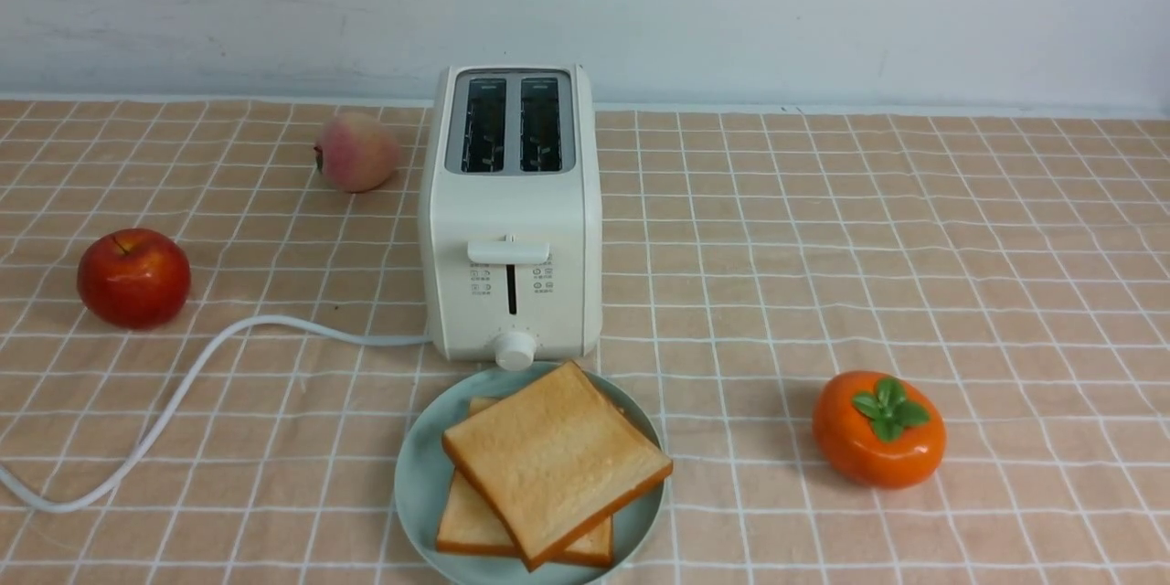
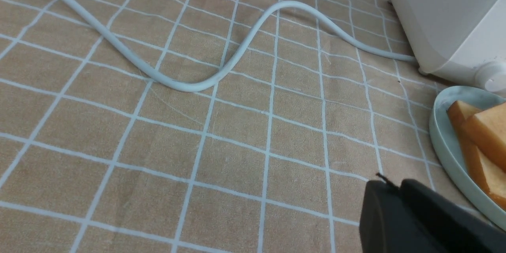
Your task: Take toasted bread from bread machine on light coffee tablecloth place on plate.
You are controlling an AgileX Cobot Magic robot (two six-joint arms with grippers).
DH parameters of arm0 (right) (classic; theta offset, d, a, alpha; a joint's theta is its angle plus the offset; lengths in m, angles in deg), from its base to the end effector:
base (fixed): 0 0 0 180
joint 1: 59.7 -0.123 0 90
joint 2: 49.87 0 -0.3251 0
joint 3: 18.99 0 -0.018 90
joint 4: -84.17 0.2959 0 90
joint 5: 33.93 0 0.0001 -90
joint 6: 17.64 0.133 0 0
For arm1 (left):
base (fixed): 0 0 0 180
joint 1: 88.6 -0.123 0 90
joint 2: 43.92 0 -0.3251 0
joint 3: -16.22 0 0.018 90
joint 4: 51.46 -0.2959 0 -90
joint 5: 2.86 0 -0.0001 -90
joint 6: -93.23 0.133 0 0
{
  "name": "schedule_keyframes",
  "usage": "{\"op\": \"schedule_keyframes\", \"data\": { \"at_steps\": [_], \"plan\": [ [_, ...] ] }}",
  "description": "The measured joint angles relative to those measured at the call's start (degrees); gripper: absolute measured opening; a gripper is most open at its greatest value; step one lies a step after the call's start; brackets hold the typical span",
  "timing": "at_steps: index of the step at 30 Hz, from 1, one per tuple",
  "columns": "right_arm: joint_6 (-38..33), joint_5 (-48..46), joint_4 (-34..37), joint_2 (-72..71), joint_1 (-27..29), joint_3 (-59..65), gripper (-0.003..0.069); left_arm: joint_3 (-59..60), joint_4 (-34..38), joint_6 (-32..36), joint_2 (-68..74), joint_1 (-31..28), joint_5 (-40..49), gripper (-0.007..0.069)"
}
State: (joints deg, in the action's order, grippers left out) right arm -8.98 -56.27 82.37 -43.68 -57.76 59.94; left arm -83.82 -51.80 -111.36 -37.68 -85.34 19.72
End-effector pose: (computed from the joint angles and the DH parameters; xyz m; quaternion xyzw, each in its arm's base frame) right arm 0.0968 -0.0049 0.1612 0.0663 0.8034 0.0213 0.5913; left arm 0.0966 -0.0052 0.1530 -0.1489 0.7992 -0.1377 0.5658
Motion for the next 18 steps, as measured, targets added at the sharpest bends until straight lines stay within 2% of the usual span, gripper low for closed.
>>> {"op": "schedule_keyframes", "data": {
  "at_steps": [18],
  "plan": [
    [0.0,0.0,-0.1,0.0,0.0,0.0,0.0143,0.0,0.0,0.0,0.0,-0.1,0.0,0.0055]
  ]
}}
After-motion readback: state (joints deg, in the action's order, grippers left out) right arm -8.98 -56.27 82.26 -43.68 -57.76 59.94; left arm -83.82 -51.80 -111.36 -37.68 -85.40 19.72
